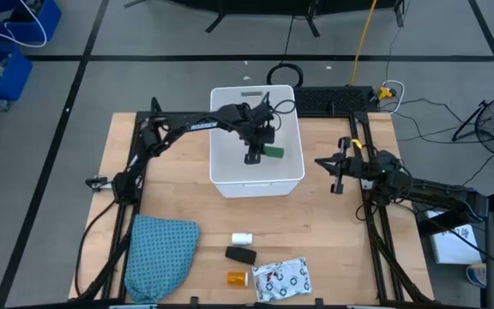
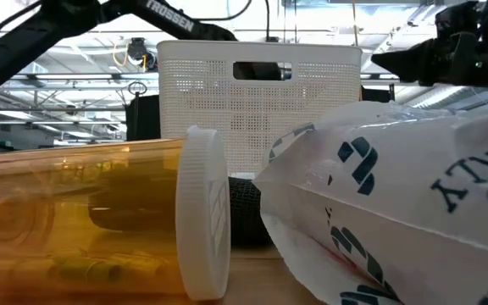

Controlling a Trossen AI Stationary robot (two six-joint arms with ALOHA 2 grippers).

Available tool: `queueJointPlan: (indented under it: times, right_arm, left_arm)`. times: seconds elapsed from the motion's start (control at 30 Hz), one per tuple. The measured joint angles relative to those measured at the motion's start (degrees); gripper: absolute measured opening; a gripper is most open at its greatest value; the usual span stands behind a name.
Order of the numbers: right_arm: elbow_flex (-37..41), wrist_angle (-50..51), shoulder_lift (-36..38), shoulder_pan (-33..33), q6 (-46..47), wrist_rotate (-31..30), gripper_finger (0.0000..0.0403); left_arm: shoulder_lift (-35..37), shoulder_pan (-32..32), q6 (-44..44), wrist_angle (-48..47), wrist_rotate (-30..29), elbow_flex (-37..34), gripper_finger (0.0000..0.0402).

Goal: Pick & place medical supplies in basket/bin
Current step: Put the green bandage into the white bin, then put the white medicine bottle into the white bin

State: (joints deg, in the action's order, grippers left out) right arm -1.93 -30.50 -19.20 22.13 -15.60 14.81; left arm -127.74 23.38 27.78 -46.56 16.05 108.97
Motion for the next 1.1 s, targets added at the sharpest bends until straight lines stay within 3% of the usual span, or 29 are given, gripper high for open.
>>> queueJointPlan:
  times: [0.53,0.8,1.1]
  right_arm:
    - [0.00,-1.07,0.02,0.00,0.51,0.02,0.0000]
    - [0.00,-1.03,0.02,0.00,0.53,0.03,0.0000]
    - [-0.04,-1.01,0.02,0.00,0.54,0.04,0.0000]
  left_arm:
    - [-1.71,0.07,-2.66,-2.50,0.48,-0.17,0.0096]
    - [-1.62,-0.67,-3.48,-4.90,1.86,-0.17,0.0170]
    - [-1.62,-2.37,-3.97,-5.60,-4.17,-0.17,0.0229]
